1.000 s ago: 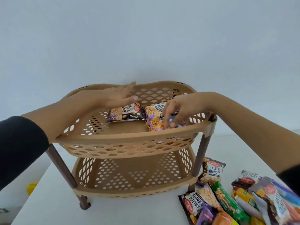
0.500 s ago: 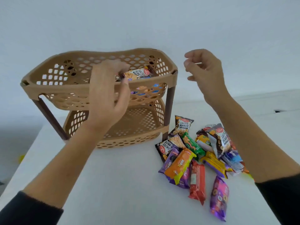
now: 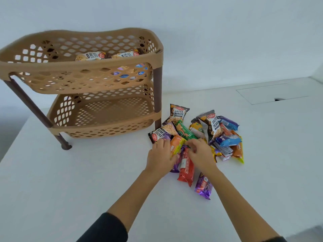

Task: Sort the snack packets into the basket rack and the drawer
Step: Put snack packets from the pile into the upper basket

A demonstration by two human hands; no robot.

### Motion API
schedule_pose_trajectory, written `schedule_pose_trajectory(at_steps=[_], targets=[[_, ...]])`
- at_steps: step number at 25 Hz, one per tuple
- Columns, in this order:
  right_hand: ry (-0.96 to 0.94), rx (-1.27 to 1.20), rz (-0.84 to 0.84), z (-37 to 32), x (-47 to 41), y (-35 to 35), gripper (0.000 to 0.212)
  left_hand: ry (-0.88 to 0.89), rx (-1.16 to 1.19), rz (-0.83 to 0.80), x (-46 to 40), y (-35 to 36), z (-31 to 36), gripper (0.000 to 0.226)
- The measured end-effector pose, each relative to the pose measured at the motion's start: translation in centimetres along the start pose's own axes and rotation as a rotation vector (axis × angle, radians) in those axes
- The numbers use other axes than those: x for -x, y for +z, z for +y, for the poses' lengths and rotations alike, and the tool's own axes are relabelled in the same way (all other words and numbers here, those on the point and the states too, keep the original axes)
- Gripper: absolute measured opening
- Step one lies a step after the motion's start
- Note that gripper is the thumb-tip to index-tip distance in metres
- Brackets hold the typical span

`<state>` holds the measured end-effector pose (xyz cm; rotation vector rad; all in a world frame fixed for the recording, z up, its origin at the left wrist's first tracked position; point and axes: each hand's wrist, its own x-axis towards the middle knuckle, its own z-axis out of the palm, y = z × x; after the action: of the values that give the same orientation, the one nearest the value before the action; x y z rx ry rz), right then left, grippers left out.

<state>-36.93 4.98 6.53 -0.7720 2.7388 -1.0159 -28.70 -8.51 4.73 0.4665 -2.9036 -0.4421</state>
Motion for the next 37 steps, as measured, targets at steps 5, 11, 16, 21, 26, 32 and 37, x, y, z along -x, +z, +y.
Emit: schedule_pose_trajectory(at_steps=[5, 11, 16, 21, 26, 32, 37], targets=[[0.182, 0.133, -0.043, 0.6, 2.2, 0.3, 0.051, -0.089, 0.16, 0.069, 0.6, 0.5, -0.9, 0.045], [0.414, -0.037, -0.159, -1.7, 3.1, 0.3, 0.065, -0.216, 0.437, 0.019, 3.1, -1.9, -1.3, 0.05], [0.36, -0.169, -0.036, -4.5, 1.7, -4.1, 0.059, -0.023, 0.386, 0.158, 1.8, -10.7, -2.3, 0.046], [0.136, -0.347, 0.157, -12.4, -1.3, -10.3, 0.055, 0.158, 0.309, 0.331, 0.9, -22.8, -3.5, 0.047], [-0.163, -0.447, 0.264, -22.5, -6.5, -14.7, 0.043, 0.117, 0.315, 0.383, -1.7, -33.2, -8.3, 0.045], [-0.428, -0.277, 0.132, -32.7, -15.7, -13.6, 0.047, 0.008, 0.221, -0.003, -8.2, -39.0, -18.5, 0.033], [-0.522, 0.016, -0.098, -35.6, -22.2, -8.0, 0.057, 0.047, 0.164, -0.315, -12.6, -35.5, -21.5, 0.034]])
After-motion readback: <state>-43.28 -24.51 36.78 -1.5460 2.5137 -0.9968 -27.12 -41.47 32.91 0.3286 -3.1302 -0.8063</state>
